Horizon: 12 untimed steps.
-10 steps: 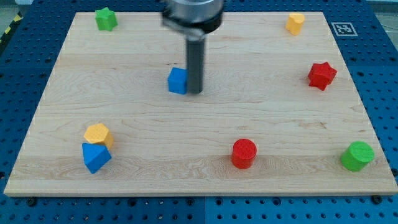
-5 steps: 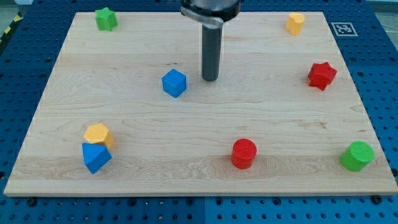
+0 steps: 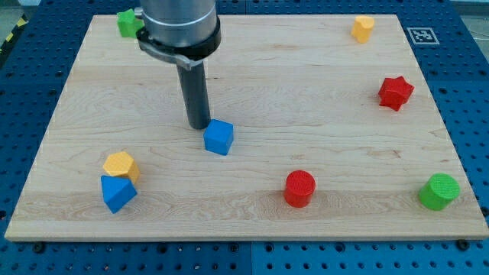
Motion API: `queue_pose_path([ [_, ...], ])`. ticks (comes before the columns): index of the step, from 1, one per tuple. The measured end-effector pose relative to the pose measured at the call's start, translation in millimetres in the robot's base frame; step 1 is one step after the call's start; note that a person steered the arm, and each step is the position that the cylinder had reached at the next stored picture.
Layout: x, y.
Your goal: Move blue cube to the bottom right of the yellow hexagon
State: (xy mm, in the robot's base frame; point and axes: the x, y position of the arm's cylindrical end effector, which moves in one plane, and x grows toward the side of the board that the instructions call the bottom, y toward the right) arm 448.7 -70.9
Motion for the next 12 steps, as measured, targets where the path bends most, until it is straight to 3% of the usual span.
queue_pose_path([
  [1,10,32],
  [3,80,-4],
  [4,62,0],
  [5,59,47],
  [7,106,56],
  [10,106,-34],
  [11,97,-32],
  [12,47,9],
])
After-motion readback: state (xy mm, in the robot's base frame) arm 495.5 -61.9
